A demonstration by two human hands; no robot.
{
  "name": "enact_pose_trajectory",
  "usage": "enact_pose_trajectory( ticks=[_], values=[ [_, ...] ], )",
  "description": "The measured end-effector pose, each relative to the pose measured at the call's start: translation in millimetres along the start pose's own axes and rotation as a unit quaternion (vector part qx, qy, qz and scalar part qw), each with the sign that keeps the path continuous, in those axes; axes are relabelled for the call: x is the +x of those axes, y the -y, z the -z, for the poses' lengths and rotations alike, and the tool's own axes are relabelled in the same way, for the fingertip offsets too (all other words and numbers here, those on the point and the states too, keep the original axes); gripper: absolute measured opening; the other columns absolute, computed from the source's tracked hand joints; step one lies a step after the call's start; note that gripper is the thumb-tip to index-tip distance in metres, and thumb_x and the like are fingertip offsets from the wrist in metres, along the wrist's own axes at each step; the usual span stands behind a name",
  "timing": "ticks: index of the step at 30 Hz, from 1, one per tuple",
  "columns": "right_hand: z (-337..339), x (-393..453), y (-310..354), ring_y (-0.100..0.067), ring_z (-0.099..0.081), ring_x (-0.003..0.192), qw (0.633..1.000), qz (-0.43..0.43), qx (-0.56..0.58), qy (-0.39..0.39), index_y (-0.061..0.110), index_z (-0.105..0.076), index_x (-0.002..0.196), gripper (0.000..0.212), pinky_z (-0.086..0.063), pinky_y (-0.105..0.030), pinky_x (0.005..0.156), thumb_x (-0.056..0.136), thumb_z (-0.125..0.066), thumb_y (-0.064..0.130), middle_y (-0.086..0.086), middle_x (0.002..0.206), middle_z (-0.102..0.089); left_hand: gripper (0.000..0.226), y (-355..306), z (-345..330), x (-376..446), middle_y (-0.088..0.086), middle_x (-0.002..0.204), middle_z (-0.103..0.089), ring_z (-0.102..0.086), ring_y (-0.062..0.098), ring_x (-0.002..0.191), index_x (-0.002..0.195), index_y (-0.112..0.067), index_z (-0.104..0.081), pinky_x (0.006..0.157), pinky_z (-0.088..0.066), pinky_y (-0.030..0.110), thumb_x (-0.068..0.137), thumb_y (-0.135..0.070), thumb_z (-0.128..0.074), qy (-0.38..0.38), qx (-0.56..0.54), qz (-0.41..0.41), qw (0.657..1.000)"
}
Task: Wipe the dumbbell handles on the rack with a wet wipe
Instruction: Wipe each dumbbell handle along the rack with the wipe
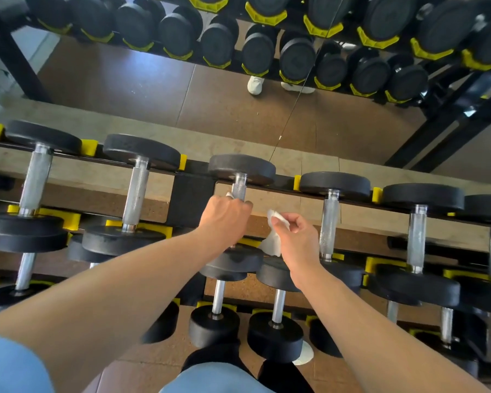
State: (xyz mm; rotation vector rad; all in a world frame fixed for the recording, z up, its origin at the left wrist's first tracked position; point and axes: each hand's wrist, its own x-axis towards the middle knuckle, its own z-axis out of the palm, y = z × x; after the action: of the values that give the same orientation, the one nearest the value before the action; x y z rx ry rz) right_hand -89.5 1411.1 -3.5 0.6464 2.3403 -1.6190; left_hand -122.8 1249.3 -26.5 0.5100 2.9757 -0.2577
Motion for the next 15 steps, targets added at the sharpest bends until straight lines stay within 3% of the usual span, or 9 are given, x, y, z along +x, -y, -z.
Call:
enact_pose_trajectory(
  ticks=[5, 10, 13, 15],
  values=[
    [12.6, -1.0, -4.7, -0.004, -0.059, 0.092, 1.0, 0.002, 0.009, 0.005, 0.035, -0.061, 0.097, 0.009, -0.043, -0.016, 0.069, 0.093, -0.068, 0.032, 0.018, 0.096, -0.064, 0.021, -6.2, -0.3, -0.5, 0.001, 0.088, -0.068, -0.062, 0.021, 0.071, 0.114, -0.021, -0.059, 0.059, -0.046, 0.032, 0.094, -0.026, -0.059, -0.004, -0.099, 0.085, 0.991],
    [18.0, -3.0, -8.9, -0.005, -0.059, 0.091, 1.0, 0.012, 0.017, 0.007, 0.032, -0.063, 0.1, 0.009, -0.044, -0.016, 0.071, 0.093, -0.068, 0.031, 0.019, 0.094, -0.064, 0.062, -5.4, -8.3, -9.4, -0.003, 0.078, -0.065, -0.059, 0.015, 0.058, 0.135, -0.02, -0.029, 0.05, -0.046, 0.029, 0.089, -0.032, -0.069, -0.042, -0.19, 0.154, 0.969],
    [17.8, -5.2, -10.4, -0.003, -0.06, 0.091, 0.999, 0.016, 0.023, 0.015, 0.03, -0.065, 0.1, 0.008, -0.044, -0.016, 0.072, 0.093, -0.068, 0.031, 0.018, 0.094, -0.066, 0.074, -2.4, -7.9, -6.8, -0.003, 0.084, -0.067, -0.059, 0.016, 0.063, 0.147, -0.026, -0.024, 0.053, -0.039, 0.028, 0.089, -0.039, -0.068, -0.051, -0.147, 0.124, 0.98],
    [18.3, -5.8, -11.0, -0.001, -0.06, 0.092, 0.999, 0.019, 0.024, 0.018, 0.027, -0.066, 0.103, 0.011, -0.044, -0.014, 0.071, 0.093, -0.068, 0.03, 0.018, 0.096, -0.066, 0.063, 1.8, -3.3, -3.1, -0.004, 0.088, -0.068, -0.062, 0.017, 0.069, 0.147, -0.031, -0.035, 0.058, -0.036, 0.029, 0.092, -0.045, -0.062, -0.044, -0.103, 0.1, 0.989]
  ],
)
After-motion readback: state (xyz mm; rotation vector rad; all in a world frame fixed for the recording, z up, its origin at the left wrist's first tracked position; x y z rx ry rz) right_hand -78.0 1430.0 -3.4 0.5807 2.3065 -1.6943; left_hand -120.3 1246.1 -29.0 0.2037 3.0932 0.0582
